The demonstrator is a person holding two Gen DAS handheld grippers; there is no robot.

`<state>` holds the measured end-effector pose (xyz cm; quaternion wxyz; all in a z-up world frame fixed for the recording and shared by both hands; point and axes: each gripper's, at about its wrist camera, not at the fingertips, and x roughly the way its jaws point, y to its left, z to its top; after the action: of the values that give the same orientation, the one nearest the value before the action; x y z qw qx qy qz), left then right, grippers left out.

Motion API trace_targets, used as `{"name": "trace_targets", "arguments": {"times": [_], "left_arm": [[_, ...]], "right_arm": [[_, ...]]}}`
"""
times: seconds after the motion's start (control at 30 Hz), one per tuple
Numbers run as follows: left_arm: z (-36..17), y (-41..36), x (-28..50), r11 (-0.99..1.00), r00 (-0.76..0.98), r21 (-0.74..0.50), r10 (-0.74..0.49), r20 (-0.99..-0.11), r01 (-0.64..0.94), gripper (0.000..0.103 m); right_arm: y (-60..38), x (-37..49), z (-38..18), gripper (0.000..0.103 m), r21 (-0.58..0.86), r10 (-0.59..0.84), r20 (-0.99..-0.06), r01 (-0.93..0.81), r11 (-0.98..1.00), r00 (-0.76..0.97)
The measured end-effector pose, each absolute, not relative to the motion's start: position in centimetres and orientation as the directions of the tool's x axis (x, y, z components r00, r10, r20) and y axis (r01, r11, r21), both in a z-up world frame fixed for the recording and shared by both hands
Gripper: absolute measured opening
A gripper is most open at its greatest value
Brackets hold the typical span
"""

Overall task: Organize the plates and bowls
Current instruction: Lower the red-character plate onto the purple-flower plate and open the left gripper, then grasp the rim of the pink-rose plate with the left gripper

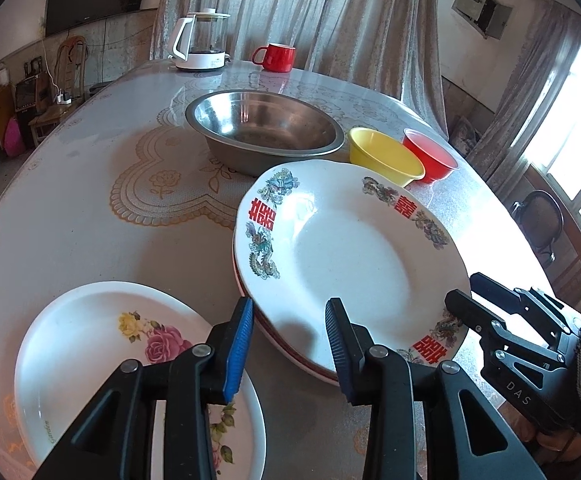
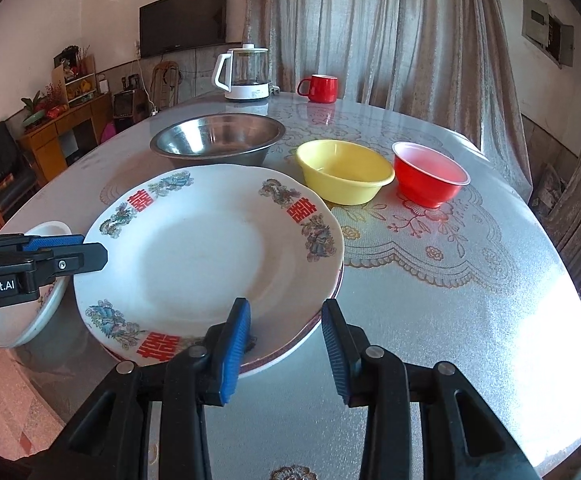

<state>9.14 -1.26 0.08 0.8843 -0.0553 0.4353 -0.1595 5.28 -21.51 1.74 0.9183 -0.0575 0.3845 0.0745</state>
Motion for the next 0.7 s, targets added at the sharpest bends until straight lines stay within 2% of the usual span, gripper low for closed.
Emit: {"name": "trace_targets", "arguments": {"times": [0.33, 0.7], "left_arm": [[0.1, -1.1, 8.6, 0.951, 0.587, -0.214, -0.306, -0.75, 0.223, 0.04], [0.4, -0.6, 7.5, 0.968, 0.623, -0.175, -0.25, -0.741, 0.181, 0.04]], "right_arm": [[-21.7, 5.3, 1.7, 0.037, -0.003, 0.116, -0.724, -0.172, 0.985, 0.68], [-21.0, 4.4, 1.9, 0.04, -0.014, 0.1, -0.725, -0.16, 0.987, 0.682]]}}
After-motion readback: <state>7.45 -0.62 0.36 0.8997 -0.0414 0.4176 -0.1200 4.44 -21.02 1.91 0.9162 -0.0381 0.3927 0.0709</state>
